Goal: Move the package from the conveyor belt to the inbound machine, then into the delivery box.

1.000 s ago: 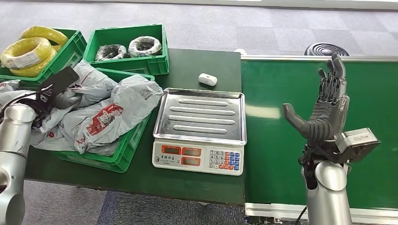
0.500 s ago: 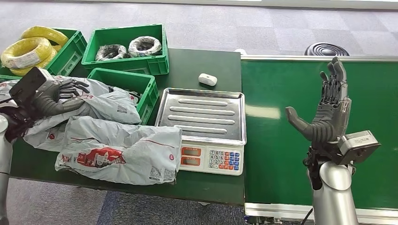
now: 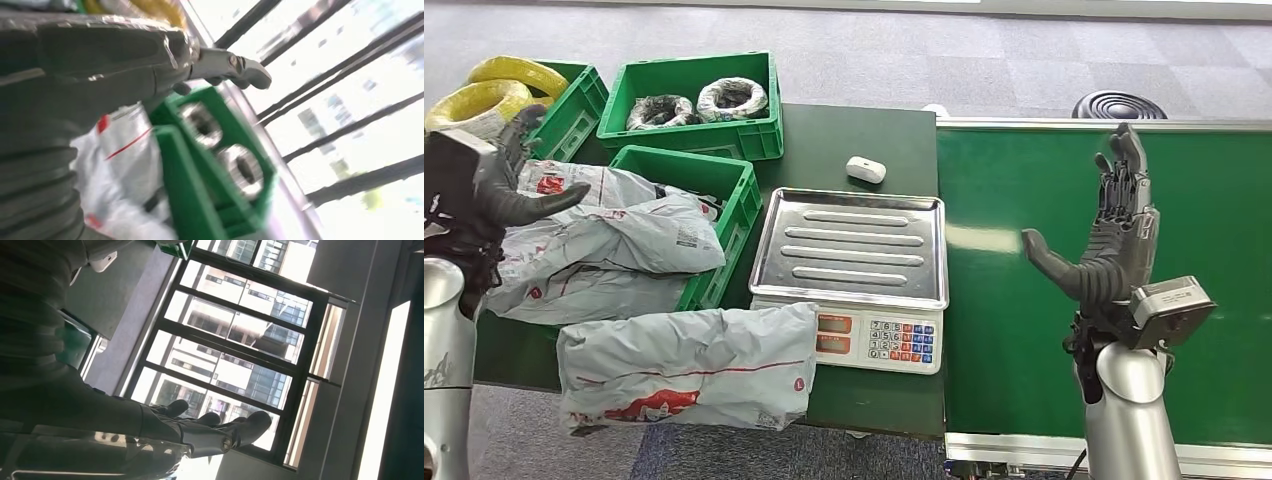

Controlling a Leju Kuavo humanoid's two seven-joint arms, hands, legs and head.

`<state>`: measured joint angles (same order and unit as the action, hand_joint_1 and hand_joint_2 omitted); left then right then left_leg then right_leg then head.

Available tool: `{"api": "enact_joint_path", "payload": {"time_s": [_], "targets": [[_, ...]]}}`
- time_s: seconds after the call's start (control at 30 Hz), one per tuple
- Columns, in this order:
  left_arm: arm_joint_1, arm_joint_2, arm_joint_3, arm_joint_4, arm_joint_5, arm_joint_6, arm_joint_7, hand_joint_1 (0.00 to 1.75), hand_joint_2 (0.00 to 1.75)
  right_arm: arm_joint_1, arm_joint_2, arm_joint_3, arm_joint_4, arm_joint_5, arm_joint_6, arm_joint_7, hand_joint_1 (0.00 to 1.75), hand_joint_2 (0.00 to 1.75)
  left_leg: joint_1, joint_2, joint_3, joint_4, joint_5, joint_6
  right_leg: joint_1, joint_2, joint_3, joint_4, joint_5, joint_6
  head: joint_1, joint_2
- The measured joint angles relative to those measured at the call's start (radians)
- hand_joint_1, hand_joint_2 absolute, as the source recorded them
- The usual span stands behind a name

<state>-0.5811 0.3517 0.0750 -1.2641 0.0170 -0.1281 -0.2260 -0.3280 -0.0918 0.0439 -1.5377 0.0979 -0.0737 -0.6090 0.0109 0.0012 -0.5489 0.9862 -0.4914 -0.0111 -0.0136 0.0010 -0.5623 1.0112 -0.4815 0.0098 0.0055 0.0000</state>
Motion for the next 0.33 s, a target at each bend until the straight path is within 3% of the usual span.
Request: {"api": "enact_joint_path", "payload": {"time_s": [0.1, 0.17, 0.33], "targets": [[0.025, -0.056, 0.03, -0.116, 0.023, 0.18, -0.16, 0.0, 1.75, 0.016, 0.006, 0.006, -0.006, 0.011, -0.001, -0.006, 0.0, 1.75, 0.0, 0.0, 0.0, 0.0, 0.0, 0.0, 0.0, 0.0, 0.0, 0.0, 0.0, 0.0, 0.0, 0.0], [0.045, -0.088, 0.038, -0.205, 0.014, 0.261, -0.215, 0.0, 1.75, 0.027, 0.008, 0.012, -0.008, 0.016, -0.002, -0.01, 0.0, 1.75, 0.0, 0.0, 0.0, 0.0, -0.001, 0.0, 0.0, 0.0, 0.0, -0.001, 0.0, 0.0, 0.0, 0.0], [0.144, -0.14, 0.023, -0.411, -0.037, 0.306, -0.308, 0.0, 1.75, 0.066, 0.008, 0.029, -0.021, 0.033, -0.014, -0.03, 0.0, 1.75, 0.0, 0.0, 0.0, 0.0, -0.001, 0.0, 0.0, 0.0, 0.0, -0.001, 0.0, 0.0, 0.0, 0.0]]}}
